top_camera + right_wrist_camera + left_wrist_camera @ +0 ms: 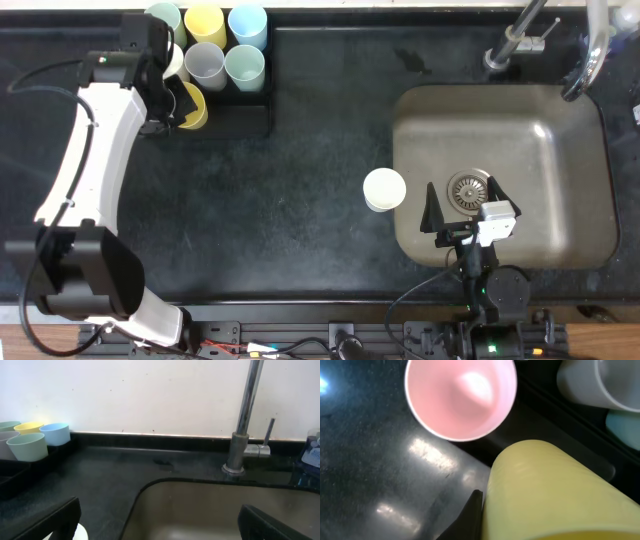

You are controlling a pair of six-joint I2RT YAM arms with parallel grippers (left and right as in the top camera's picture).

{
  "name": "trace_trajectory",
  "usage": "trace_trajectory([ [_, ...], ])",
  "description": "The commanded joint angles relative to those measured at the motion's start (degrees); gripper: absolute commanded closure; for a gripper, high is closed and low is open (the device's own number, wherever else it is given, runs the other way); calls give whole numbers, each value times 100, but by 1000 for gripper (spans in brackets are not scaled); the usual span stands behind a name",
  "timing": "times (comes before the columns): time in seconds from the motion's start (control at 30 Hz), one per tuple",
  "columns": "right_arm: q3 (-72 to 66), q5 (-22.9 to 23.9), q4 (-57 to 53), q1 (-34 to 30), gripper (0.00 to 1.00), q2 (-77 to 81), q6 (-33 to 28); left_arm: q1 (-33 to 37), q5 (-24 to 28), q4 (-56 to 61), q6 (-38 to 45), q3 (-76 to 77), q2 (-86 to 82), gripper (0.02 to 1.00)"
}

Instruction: Store Cups

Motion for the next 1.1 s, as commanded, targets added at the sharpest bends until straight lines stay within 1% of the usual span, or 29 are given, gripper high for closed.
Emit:
trace_trajectory([
  [0.03, -76, 26, 26, -26, 5, -63, -20, 0, 111, 153, 188, -11, 85, 982],
  [0.3, -76, 26, 26, -26, 5, -63, -20, 0, 129, 269, 291, -11, 254, 982],
  [0.4, -76, 26, 26, -26, 3, -63, -20, 0, 125, 282, -35, -11, 264, 985],
  [0.47, -76, 26, 26, -26, 3, -63, -20, -39, 127, 282, -505, -11, 256, 982],
  [0.57, -76, 26, 26, -26, 3, -63, -20, -238, 90, 280, -1427, -11, 249, 982],
  [0.7, -76, 26, 26, -26, 3, -63, -20, -579, -306, 173, -3180, -11, 249, 982],
  [0.8, -76, 26, 26, -26, 3, -63, -20, -713, -321, 50, -4367, -11, 249, 985],
  [0.87, -76, 26, 26, -26, 5, -61, -20, -774, -323, -227, -5342, -11, 249, 982],
  [0.93, -76, 26, 26, -26, 5, -61, -20, -802, -328, -531, -6142, -11, 249, 982],
  [1.0, -76, 26, 26, -26, 7, -61, -20, -804, -330, -715, -6679, -11, 249, 980],
  [1.1, -76, 26, 26, -26, 3, -63, -20, -791, -330, -612, -7003, -11, 249, 982],
])
